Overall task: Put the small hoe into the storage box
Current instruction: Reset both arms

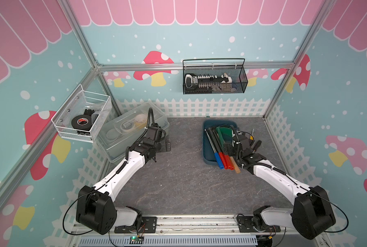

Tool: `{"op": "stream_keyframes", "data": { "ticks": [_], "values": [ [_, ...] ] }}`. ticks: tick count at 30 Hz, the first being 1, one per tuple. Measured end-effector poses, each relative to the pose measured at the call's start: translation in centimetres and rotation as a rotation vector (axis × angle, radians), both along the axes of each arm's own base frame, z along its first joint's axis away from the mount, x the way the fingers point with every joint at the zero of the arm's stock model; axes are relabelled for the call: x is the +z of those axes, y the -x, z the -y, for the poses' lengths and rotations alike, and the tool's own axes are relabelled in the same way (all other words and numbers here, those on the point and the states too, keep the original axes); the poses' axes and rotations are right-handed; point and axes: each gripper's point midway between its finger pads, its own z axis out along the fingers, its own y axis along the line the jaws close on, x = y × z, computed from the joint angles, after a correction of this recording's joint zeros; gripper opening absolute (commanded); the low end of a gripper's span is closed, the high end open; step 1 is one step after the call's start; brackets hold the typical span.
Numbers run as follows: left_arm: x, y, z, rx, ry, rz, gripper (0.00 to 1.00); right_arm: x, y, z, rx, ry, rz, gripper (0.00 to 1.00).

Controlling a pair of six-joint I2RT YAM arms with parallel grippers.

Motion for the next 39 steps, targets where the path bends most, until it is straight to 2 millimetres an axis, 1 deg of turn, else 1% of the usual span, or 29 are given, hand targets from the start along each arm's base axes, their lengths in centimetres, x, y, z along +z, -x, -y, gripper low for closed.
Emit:
{"op": "stream_keyframes", "data": {
  "ticks": [3,6,7,10,12,14,16,19,20,22,27,32,34,35,39],
  "values": [
    [-0.7,-0.8,-2.7,0.03,-0.031,0.054,0.99,-0.6,0.5,1.5,-0.015,0.038,0.016,0.99],
    [-2.5,-1.2,-5.3,0.073,-0.04,0.067,0.99,-1.6,1.5,2.5,-0.004,0.077,0.035,0.99],
    [-3.0,-1.4,-5.8,0.076,-0.044,0.071,0.99,-1.8,1.8,2.7,0.001,0.091,0.05,0.98],
    [-4.4,-2.4,-5.9,0.053,-0.068,0.089,0.99,-2.5,2.7,3.7,-0.002,0.129,0.092,0.99],
    [-5.6,-3.1,-5.7,0.033,-0.081,0.095,0.99,-2.9,3.0,4.9,-0.029,0.148,0.108,0.99],
    [-7.2,-3.5,-5.6,0.018,-0.092,0.1,0.99,-3.1,3.1,6.2,-0.065,0.157,0.129,0.99],
    [-8.7,-3.3,-5.7,0.01,-0.108,0.114,0.99,-3.3,3.2,7.6,-0.105,0.165,0.153,0.99],
    [-10.9,-2.7,-6.8,0.022,-0.135,0.116,0.99,-3.5,3.2,9.3,-0.16,0.174,0.185,0.99],
    [-11.3,-2.5,-7.0,0.026,-0.136,0.12,0.99,-3.7,3.1,9.7,-0.174,0.177,0.192,0.99],
    [-11.3,-2.5,-7.5,0.039,-0.132,0.155,0.99,-4.1,2.8,10.1,-0.19,0.175,0.206,0.99],
    [-10.2,-2.5,-8.8,0.084,-0.112,0.263,0.99,-6.0,2.9,10.3,-0.201,0.17,0.238,0.99],
    [-10.0,-1.5,-8.9,0.091,-0.097,0.356,0.99,-5.0,2.2,10.1,-0.197,0.142,0.311,0.99],
    [-10.4,-1.1,-8.9,0.09,-0.095,0.357,0.99,-5.2,2.2,10.0,-0.188,0.131,0.333,0.99],
    [-10.3,-1.1,-8.9,0.09,-0.094,0.365,0.99,-5.6,2.4,10.0,-0.189,0.125,0.335,0.99],
    [-9.4,-1.5,-8.9,0.093,-0.088,0.406,0.99,-5.6,1.8,9.9,-0.191,0.106,0.378,0.99]
  ]
}}
